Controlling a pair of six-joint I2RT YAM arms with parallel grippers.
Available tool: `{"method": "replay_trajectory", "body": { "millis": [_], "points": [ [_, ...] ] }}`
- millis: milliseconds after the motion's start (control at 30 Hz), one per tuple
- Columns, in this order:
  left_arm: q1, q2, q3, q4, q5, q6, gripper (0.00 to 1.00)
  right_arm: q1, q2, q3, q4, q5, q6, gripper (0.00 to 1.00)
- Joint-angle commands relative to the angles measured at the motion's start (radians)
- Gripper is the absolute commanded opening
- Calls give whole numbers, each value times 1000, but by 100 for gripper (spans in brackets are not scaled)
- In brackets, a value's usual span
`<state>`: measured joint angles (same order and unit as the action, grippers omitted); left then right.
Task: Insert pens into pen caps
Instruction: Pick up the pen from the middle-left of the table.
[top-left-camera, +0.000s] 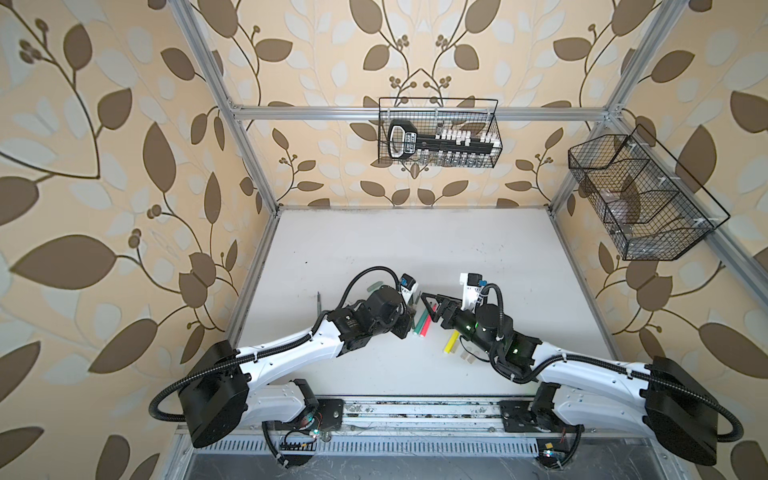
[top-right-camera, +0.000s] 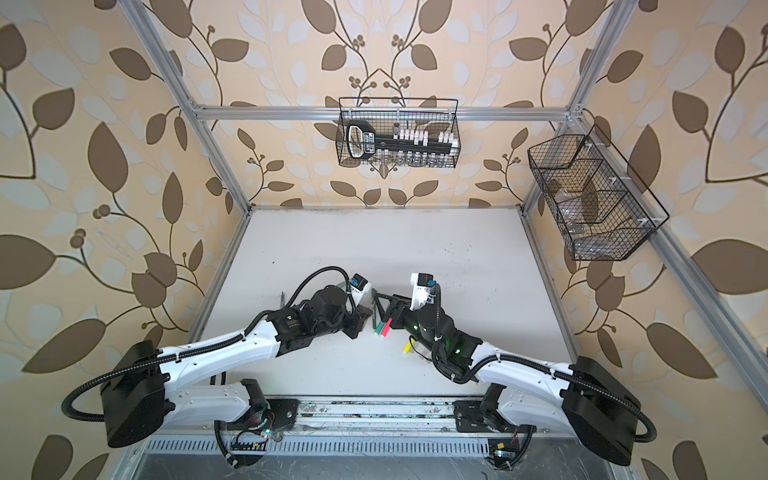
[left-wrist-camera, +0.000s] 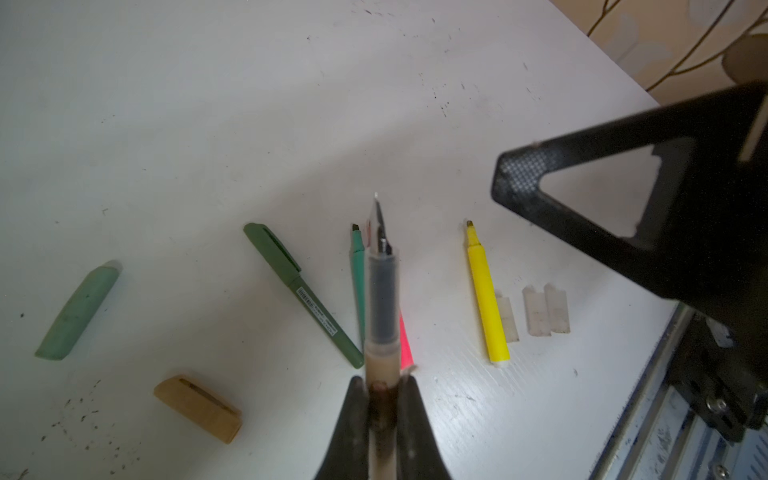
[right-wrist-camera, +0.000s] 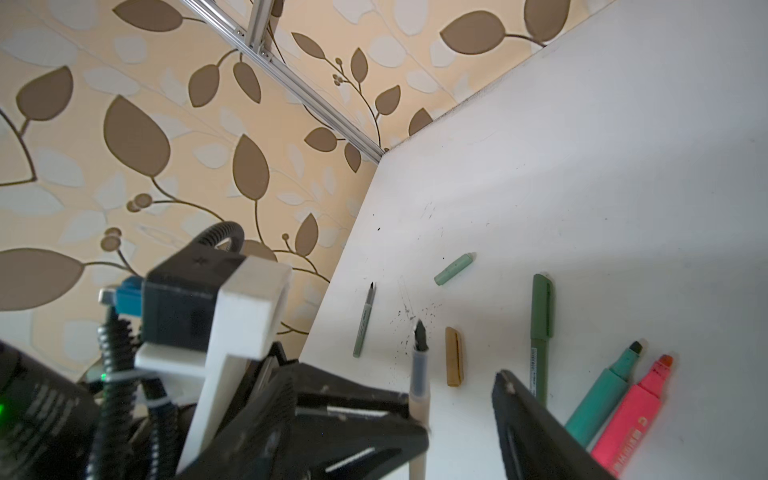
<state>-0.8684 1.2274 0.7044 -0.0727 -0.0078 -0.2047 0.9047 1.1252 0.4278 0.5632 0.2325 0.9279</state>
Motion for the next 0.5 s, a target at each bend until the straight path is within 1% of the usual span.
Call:
{"method": "replay_trajectory", "body": {
  "millis": [0,300,467],
  "points": [
    [-15,0,40,52,-24,47,0,-10,30,39,35,28,37,73],
    [-44,-9,44,45,-34,62,0,-13,134,78,30,28,65,64],
    [-50,-17,41,48,-33,64,0,-20,174,103,25,21,68,52]
  ]
}}
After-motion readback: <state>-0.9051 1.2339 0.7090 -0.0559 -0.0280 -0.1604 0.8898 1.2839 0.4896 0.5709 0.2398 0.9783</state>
